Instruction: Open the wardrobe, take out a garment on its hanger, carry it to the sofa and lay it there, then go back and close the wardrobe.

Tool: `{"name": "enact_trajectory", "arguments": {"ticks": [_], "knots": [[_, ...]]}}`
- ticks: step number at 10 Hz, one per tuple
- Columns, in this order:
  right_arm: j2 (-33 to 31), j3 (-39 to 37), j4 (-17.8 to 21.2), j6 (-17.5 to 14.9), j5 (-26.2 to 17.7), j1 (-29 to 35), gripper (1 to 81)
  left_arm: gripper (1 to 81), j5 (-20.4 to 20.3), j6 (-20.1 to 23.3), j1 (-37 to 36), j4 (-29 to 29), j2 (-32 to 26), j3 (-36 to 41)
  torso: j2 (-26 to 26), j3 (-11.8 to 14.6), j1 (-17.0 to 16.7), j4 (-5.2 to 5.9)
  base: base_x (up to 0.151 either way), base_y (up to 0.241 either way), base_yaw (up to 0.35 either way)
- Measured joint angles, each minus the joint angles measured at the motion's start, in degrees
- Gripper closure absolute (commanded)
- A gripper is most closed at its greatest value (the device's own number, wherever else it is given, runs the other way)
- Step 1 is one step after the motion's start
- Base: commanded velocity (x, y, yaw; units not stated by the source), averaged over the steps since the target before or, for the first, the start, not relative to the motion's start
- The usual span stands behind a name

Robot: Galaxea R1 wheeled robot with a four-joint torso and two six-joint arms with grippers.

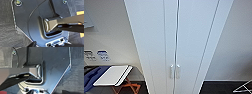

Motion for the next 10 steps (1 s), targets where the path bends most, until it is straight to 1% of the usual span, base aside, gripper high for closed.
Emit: {"name": "enact_trajectory", "arguments": {"ticks": [3, 5, 8, 10], "knots": [[0.7, -0.5, 0.0, 0.1, -0.5, 0.3, 1.0, 1.0, 0.0, -0.1, -0.1, 0.0, 0.0, 0.1, 0.0, 0.0, 0.0, 0.00, 0.000, 0.000, 0.000], [0.0, 1.1, 0.0, 0.1, -0.7, 0.3, 1.0, 1.0, 0.0, -0.1, -0.2, 0.0, -0.7, 1.4, 0.0, 0.0, 0.0, 0.00, 0.000, 0.000, 0.000], [-4.0, 7.6, 0.1, 0.2, -0.7, 0.4, 1.0, 1.0, 0.0, -0.3, -0.2, 0.0, -4.9, 9.0, 0.0, 0.0, 0.0, 0.00, 0.000, 0.000, 0.000], [-8.3, 13.3, 0.1, 0.4, -0.7, 1.6, 1.0, 1.0, 0.1, -0.5, -1.0, 0.0, -9.0, 13.9, 0.0, 0.0, 0.0, 0.00, 0.000, 0.000, 0.000]]}}
